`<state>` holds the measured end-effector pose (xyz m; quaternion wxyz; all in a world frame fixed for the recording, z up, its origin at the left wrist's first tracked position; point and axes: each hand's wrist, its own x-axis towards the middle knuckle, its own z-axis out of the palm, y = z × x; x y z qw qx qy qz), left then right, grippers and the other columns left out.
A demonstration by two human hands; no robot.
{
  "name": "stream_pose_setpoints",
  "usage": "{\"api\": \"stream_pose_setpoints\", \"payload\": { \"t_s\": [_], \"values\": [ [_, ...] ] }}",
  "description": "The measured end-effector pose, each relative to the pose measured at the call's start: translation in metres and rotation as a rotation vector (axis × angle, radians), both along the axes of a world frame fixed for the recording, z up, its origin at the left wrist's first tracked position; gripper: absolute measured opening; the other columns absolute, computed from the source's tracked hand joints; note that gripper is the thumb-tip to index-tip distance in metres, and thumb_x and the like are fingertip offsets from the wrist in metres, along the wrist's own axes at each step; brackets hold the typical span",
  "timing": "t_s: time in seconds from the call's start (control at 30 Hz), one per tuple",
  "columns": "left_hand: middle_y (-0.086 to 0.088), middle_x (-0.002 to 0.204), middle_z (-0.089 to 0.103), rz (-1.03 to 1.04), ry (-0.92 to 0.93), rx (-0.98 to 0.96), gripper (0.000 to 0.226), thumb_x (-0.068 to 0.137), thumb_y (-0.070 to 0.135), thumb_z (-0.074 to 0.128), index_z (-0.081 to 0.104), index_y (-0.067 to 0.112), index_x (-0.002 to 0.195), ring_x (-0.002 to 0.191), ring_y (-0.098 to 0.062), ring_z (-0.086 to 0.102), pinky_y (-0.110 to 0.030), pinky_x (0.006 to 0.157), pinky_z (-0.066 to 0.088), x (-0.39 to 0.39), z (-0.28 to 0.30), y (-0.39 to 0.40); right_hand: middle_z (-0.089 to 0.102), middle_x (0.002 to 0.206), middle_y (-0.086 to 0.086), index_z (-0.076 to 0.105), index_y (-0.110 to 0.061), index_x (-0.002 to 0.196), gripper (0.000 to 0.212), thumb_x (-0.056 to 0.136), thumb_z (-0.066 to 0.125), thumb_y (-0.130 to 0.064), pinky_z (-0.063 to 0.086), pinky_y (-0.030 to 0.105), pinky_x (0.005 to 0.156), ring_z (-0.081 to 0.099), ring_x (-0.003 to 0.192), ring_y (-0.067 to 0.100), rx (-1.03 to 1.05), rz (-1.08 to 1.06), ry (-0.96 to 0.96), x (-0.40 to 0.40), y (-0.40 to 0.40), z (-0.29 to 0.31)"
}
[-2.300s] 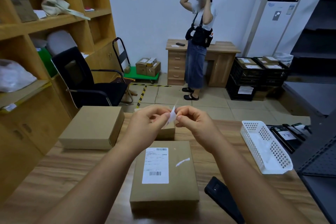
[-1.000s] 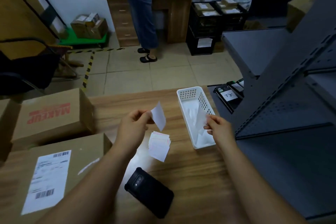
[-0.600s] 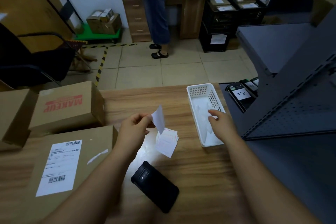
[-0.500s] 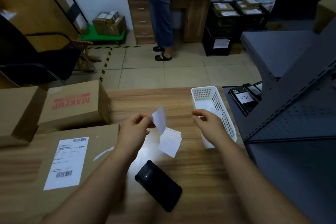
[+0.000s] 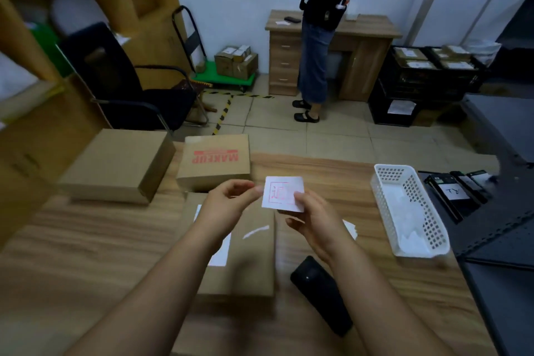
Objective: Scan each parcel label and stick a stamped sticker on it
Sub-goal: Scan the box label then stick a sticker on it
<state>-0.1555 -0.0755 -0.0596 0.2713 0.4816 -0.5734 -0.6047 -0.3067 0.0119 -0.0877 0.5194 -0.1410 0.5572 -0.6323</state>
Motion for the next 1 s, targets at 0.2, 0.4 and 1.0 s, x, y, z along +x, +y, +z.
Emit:
{"api": "stream_pose_setpoints", "payload": {
  "t_s": [0.2,0.4,1.0],
  "values": [
    [0.002,0.089,0.073,-0.086,-0.1,-0.037,0.015,0.089,0.028,0.071,0.074,0.013,0.087,0.082,-0.016,0.062,-0.031,0.074,0.046,0.04,-0.02,-0.013,0.075,0.095,0.006,0.066,-0.011,0.114,0.023,0.101,0.05,-0.02,0.047,0.027,0.066,0.069,0.081,0.015,0.029,0.127,0.007,0.045,-0.009,-0.006],
    [-0.002,0.084,0.066,-0.047,-0.124,0.015,0.025,0.089,0.028,0.069,0.068,0.003,0.083,0.066,-0.017,0.047,-0.026,0.057,0.037,0.06,-0.047,-0.025,0.076,0.086,-0.001,0.074,-0.017,0.1,0.012,0.091,0.069,-0.022,0.049,0.022,0.064,0.064,0.074,0.012,0.209,-0.05,0.289,0.071,-0.025,-0.035],
    [-0.001,0.148,0.048,-0.355,-0.851,-0.757,0.059,0.083,0.061,0.04,0.06,0.029,0.128,0.137,-0.023,0.035,-0.041,0.104,0.028,0.125,-0.19,-0.05,0.072,0.095,0.004,0.068,-0.016,0.098,0.016,0.088,0.061,-0.027,0.047,0.031,0.068,0.064,0.085,0.023,0.683,0.067,0.983,0.041,-0.103,-0.121]
  ]
}}
